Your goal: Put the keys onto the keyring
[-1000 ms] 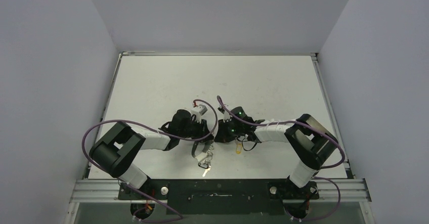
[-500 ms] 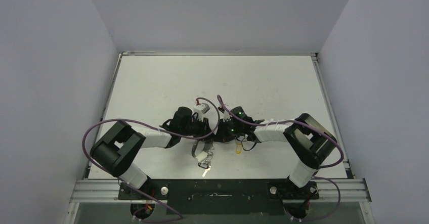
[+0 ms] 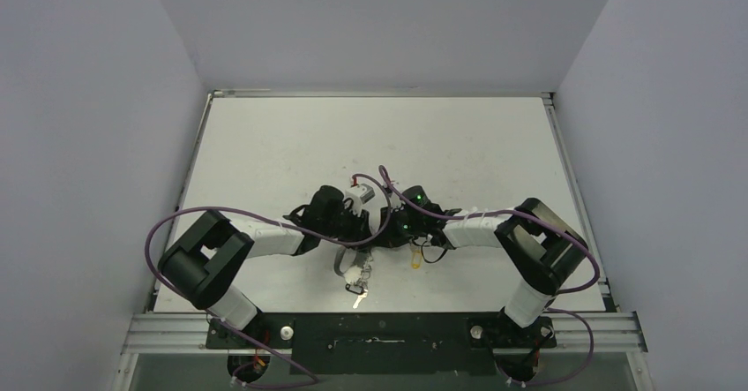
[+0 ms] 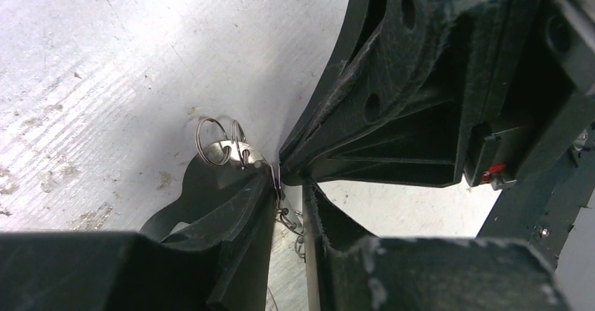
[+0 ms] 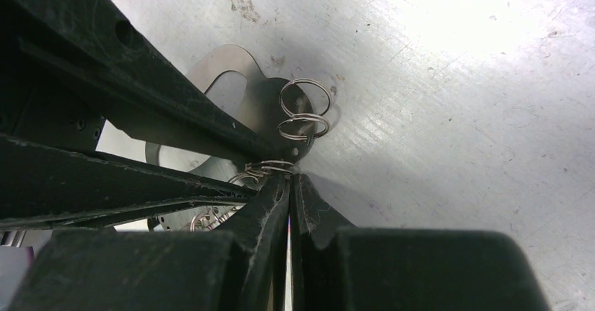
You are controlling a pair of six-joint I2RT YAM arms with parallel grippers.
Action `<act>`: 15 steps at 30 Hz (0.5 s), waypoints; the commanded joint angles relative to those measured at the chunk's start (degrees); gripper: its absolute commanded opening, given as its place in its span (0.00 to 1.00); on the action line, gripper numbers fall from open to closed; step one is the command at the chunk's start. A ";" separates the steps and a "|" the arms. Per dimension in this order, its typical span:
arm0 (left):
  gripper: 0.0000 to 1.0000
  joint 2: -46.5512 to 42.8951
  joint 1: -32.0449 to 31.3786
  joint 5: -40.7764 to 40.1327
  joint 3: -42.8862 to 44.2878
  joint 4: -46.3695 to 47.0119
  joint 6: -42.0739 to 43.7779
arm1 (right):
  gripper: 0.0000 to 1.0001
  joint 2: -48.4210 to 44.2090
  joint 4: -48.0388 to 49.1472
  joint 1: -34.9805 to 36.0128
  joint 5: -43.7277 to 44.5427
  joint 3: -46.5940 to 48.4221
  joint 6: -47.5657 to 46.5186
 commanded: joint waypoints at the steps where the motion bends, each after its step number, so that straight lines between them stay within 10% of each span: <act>1: 0.17 1.01 -0.72 -1.85 2.36 -0.19 2.25 | 0.00 -0.33 -2.23 0.31 1.75 -1.14 -0.98; 7: 0.00 -1.06 -0.79 -1.80 2.92 -2.34 3.60 | 0.01 -4.21 -3.64 -0.31 2.03 -1.67 -2.56; 15: 0.00 -5.53 -0.92 -1.94 7.11 -13.26 8.65 | 0.37 -20.41 -8.09 -2.32 3.82 -3.14 -11.94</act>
